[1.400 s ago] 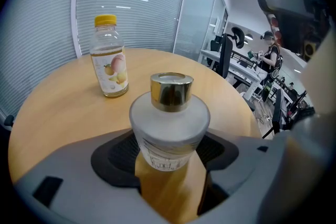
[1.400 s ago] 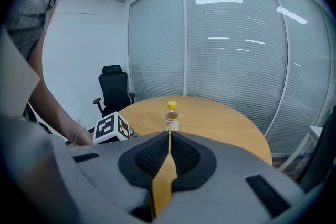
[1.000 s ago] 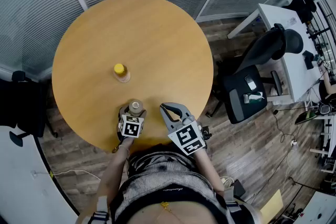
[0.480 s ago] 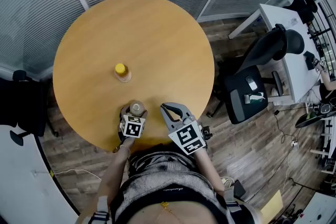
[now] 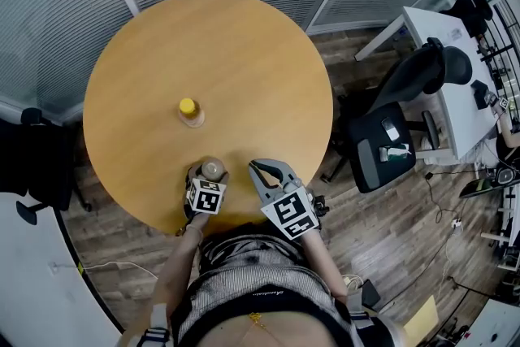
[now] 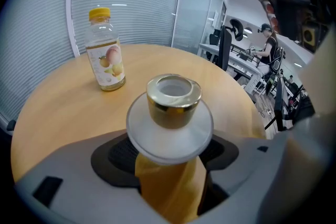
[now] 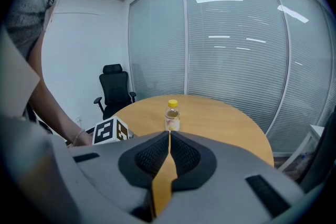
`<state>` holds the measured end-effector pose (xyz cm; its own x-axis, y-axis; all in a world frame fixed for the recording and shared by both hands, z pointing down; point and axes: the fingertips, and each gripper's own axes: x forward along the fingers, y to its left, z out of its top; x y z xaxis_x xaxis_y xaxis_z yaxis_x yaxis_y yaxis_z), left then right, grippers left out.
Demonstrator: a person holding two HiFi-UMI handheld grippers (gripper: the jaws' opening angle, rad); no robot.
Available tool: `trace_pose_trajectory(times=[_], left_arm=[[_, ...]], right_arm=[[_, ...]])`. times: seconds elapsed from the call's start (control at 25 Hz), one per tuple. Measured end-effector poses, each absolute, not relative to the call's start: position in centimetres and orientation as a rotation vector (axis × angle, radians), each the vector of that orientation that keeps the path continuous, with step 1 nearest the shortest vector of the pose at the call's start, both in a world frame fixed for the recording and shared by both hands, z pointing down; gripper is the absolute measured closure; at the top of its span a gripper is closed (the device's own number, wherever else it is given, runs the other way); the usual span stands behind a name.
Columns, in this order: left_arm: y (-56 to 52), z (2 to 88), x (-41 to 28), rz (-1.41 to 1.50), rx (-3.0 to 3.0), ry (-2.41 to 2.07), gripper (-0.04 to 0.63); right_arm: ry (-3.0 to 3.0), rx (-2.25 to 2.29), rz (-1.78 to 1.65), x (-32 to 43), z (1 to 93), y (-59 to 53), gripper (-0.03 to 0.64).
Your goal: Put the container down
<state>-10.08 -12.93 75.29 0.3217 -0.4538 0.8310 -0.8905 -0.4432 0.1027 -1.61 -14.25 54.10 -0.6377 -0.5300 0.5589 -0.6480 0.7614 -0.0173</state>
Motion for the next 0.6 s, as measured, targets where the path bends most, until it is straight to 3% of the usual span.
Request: trace_pose_trajectory(times=[0.6], left_arm=[[-12.78,75.31,-10.01,1.000,2.110,-1.190,0.256]], right_arm=[[-2.423,0.880,0.290,-1.56,54.05,-14.13,0.595]])
